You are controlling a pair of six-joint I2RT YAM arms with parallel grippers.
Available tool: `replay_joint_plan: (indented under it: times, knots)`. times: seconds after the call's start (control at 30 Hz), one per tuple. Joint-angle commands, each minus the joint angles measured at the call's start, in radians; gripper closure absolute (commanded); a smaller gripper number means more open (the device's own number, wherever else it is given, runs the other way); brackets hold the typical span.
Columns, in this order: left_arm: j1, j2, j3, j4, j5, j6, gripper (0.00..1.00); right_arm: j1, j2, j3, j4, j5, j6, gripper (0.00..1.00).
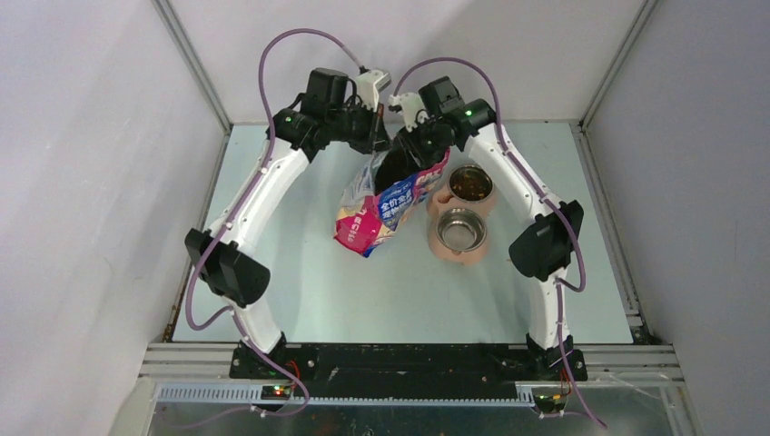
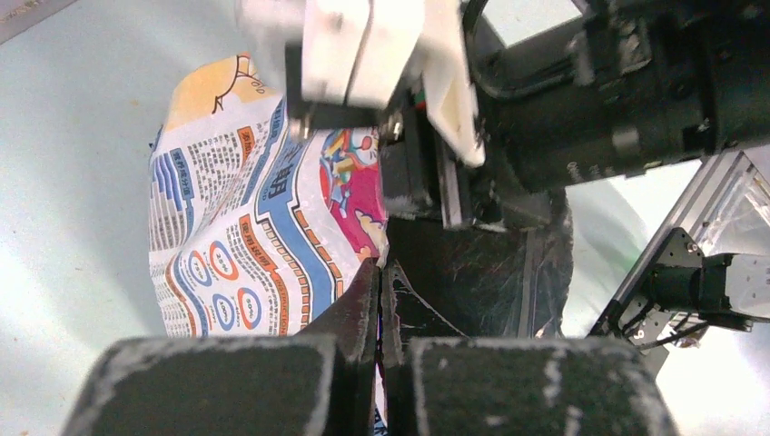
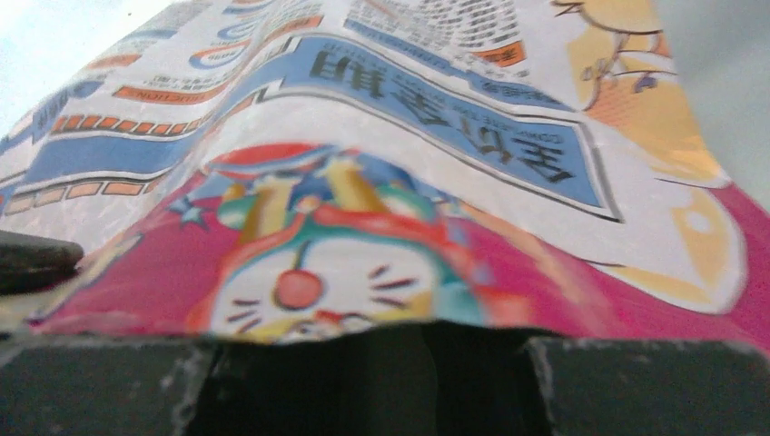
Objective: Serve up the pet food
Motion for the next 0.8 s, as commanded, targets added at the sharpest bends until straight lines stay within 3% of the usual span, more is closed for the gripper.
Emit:
replay_joint_plan:
  times: [0.0,0.23,0.3,0.5,0.77]
  knots:
    - [0.023,-0.063,-0.046,0.099,0.058,0.002,1.00,0.042,0.006,-0.056,-0.030,-0.025,-0.008,1.00]
    - [0.061,-0.058,-0.054,0.086,0.045,0.031,1.00,0.056,0.027,-0.100,-0.037,-0.090,0.041,1.00]
    - [0.068,-0.061,-0.063,0.084,0.039,0.041,1.00,0.044,0.032,-0.085,-0.039,-0.223,0.075,1.00]
    - [0.070,-0.062,-0.068,0.082,0.029,0.051,1.00,0.014,0.025,-0.071,-0.038,-0.427,0.138,1.00]
    - [0.070,-0.059,-0.066,0.081,0.019,0.070,1.00,-0.036,0.002,-0.048,-0.005,-0.572,0.207,1.00]
